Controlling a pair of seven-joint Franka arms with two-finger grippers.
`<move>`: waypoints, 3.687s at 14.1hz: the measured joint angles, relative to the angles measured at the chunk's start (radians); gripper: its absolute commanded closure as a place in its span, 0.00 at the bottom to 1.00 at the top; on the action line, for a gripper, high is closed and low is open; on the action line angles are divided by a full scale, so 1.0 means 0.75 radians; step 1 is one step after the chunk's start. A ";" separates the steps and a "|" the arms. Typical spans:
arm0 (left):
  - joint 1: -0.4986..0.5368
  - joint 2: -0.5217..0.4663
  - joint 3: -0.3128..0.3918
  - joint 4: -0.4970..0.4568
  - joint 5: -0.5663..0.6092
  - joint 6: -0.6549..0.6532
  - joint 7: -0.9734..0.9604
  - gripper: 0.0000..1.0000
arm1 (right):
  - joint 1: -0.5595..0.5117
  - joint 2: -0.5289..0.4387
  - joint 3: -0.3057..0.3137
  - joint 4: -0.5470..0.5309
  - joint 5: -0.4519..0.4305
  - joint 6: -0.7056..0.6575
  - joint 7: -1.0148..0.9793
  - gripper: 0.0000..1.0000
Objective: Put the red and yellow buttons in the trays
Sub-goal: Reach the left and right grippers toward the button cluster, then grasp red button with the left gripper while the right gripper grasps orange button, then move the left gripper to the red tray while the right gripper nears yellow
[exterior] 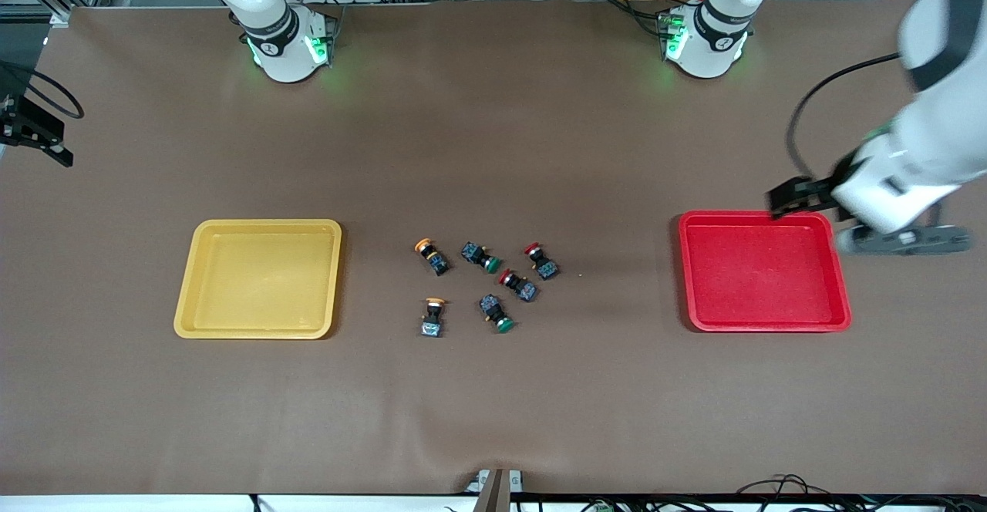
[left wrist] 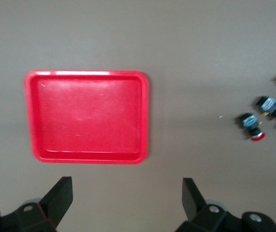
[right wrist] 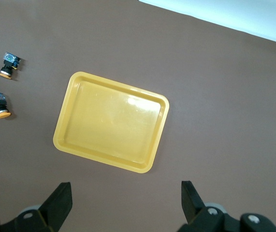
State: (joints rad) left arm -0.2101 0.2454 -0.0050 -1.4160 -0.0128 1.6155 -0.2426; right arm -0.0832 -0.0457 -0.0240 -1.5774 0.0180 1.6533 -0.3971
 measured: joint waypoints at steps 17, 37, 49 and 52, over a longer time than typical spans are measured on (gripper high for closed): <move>-0.373 0.491 -0.003 -0.003 -0.174 0.457 -0.771 0.00 | 0.337 0.445 0.009 -0.017 0.132 0.235 0.375 0.00; -0.572 0.798 0.017 -0.012 -0.164 0.650 -1.198 0.75 | 0.905 1.028 0.014 -0.023 0.132 0.750 0.602 0.07; -0.507 0.599 0.077 0.051 -0.085 0.403 -1.115 1.00 | 0.893 1.013 -0.018 0.032 0.134 0.613 0.641 0.97; -0.418 0.389 0.082 0.055 -0.079 0.166 -0.946 1.00 | 0.783 0.858 -0.036 0.150 0.134 0.307 0.641 0.92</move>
State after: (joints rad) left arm -0.5235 0.5375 0.0569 -1.3745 -0.0720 1.7398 -0.9523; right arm 0.5044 0.5976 -0.0508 -1.4649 0.1183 1.8838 0.0836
